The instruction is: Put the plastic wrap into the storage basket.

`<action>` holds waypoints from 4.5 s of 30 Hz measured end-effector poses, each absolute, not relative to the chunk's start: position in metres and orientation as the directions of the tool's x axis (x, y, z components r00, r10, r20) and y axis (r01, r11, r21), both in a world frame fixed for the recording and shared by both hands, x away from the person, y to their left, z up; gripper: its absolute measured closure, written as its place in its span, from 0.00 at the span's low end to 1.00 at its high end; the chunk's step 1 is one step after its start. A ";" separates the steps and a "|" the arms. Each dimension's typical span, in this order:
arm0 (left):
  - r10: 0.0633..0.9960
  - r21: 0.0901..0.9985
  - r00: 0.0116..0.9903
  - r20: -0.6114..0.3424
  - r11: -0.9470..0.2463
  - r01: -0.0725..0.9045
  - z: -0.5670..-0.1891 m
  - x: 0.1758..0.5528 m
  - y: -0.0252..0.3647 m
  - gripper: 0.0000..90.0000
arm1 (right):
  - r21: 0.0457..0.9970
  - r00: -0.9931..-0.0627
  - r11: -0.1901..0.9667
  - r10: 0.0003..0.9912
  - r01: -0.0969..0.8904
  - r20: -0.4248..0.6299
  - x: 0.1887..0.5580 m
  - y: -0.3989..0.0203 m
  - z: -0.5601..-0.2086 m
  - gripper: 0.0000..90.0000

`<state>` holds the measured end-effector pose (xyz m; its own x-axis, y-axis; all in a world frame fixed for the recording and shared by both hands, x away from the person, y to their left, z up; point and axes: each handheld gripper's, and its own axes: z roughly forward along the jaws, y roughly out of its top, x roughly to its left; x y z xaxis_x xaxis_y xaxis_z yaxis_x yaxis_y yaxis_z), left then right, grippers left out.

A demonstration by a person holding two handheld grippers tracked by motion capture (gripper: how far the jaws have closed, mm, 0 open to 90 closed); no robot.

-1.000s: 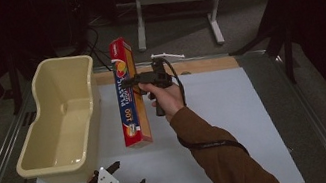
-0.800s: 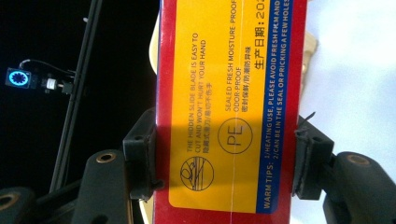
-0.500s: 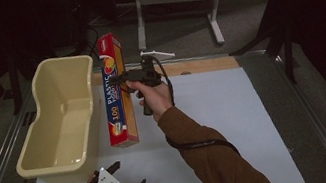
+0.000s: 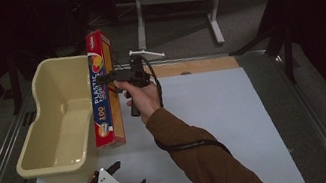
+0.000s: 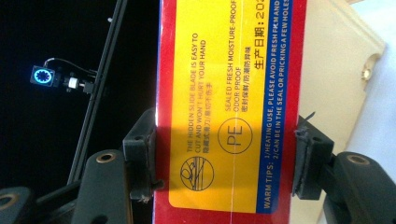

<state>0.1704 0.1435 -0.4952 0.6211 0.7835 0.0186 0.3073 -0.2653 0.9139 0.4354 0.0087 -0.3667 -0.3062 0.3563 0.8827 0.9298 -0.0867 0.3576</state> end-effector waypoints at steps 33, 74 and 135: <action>0.775 0.916 0.627 0.072 -0.300 0.266 -0.493 0.165 0.139 0.10 | 0.318 -0.266 -0.105 0.345 0.942 0.900 0.421 0.072 -0.376 0.43; 0.775 0.920 0.628 0.071 -0.294 0.259 -0.492 0.163 0.141 0.10 | 0.314 -0.231 -0.078 0.514 0.946 0.826 0.419 0.107 -0.391 0.37; 0.773 0.909 0.630 0.073 -0.311 0.277 -0.495 0.167 0.136 0.10 | 0.659 -0.808 0.523 0.543 0.540 0.231 0.363 -0.057 -0.419 0.40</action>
